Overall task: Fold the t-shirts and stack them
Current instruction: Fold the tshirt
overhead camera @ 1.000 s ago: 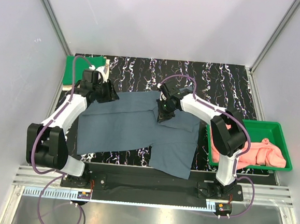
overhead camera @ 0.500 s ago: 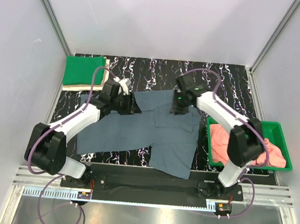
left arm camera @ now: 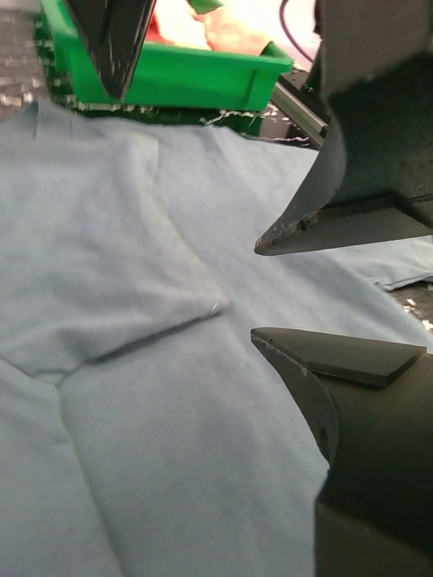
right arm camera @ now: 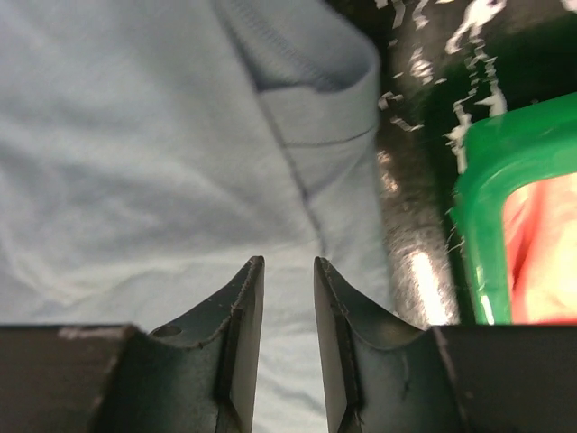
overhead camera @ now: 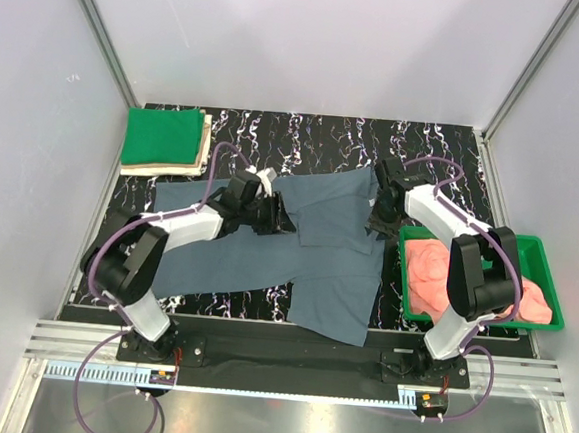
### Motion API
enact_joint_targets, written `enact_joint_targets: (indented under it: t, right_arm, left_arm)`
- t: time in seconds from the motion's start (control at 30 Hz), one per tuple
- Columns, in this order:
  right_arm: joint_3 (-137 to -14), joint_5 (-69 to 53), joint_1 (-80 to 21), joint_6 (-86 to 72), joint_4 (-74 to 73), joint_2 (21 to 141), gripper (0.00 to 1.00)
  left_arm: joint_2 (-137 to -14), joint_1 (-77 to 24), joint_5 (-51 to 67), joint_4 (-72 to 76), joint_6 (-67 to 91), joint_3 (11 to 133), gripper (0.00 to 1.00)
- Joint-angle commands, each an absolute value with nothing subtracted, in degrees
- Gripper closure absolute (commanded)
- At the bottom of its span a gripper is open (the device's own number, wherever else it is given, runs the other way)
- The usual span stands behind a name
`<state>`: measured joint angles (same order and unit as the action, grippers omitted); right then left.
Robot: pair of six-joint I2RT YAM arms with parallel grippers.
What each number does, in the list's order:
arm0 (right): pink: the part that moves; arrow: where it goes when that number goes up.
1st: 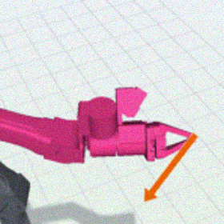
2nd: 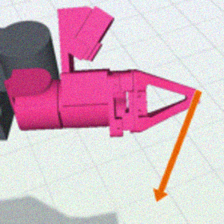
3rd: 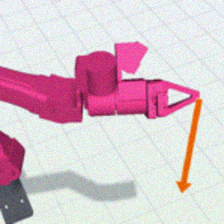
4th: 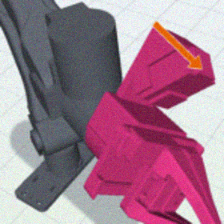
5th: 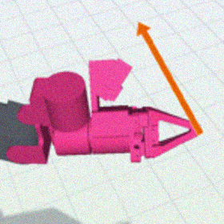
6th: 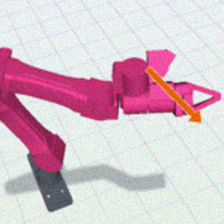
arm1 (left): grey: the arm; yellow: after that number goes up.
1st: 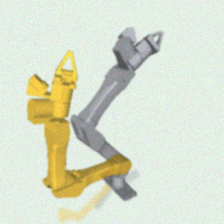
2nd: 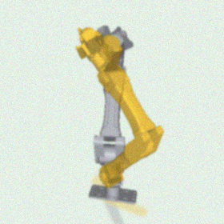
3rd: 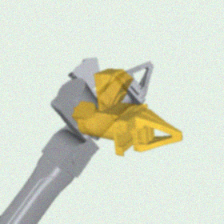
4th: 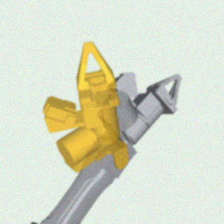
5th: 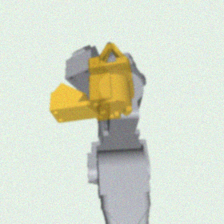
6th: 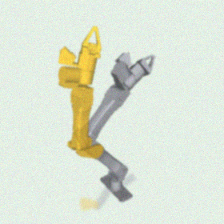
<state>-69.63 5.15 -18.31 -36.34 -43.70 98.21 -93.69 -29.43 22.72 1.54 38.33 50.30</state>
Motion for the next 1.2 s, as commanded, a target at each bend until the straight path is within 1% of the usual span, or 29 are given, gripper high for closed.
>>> enact_joint_targets:
  t: [0.0, 0.33, 0.47, 0.67, 0.9, 0.97, 1.1, 1.13, 1.17]
  right_arm:
    - [-67.86, 8.00, -17.32, -38.75, -40.09, 97.30, 0.64]
    - [-62.67, 8.36, -17.14, -42.54, -35.07, 97.29, 0.63]
    - [-61.88, 7.47, -17.14, -43.16, -33.66, 97.29, 0.63]
    - [-60.30, 7.65, -17.14, -43.76, -31.83, 97.21, 0.67]
    - [-58.18, 7.29, -17.14, -44.74, -29.80, 97.21, 0.69]
    - [-58.10, 7.30, -17.14, -44.74, -29.53, 97.03, 0.72]
    - [-57.92, 6.77, -17.14, -43.77, -28.57, 95.98, 0.84]
    - [-58.09, 6.68, -17.14, -43.33, -28.48, 95.89, 0.85]
    - [-58.36, 6.51, -17.14, -42.90, -28.39, 95.37, 0.88]
  left_arm:
    - [-95.71, -30.93, 21.90, 9.76, 41.22, 50.36, 0.57]
    - [-100.81, -33.75, 17.32, 9.32, 40.79, 52.91, 0.56]
    - [-103.09, -33.84, 18.45, 8.70, 40.17, 54.49, 0.56]
    - [-104.94, -34.36, 19.95, 8.53, 39.38, 56.16, 0.57]
    - [-105.91, -34.80, 19.51, 8.00, 38.94, 56.60, 0.60]
    - [-106.43, -35.07, 19.42, 8.00, 38.85, 56.86, 0.61]
    - [-107.49, -35.16, 19.60, 8.09, 39.02, 57.30, 0.68]
    - [-107.66, -35.16, 19.95, 8.09, 39.02, 57.48, 0.71]
    - [-107.75, -35.16, 20.21, 7.56, 38.94, 58.00, 0.80]
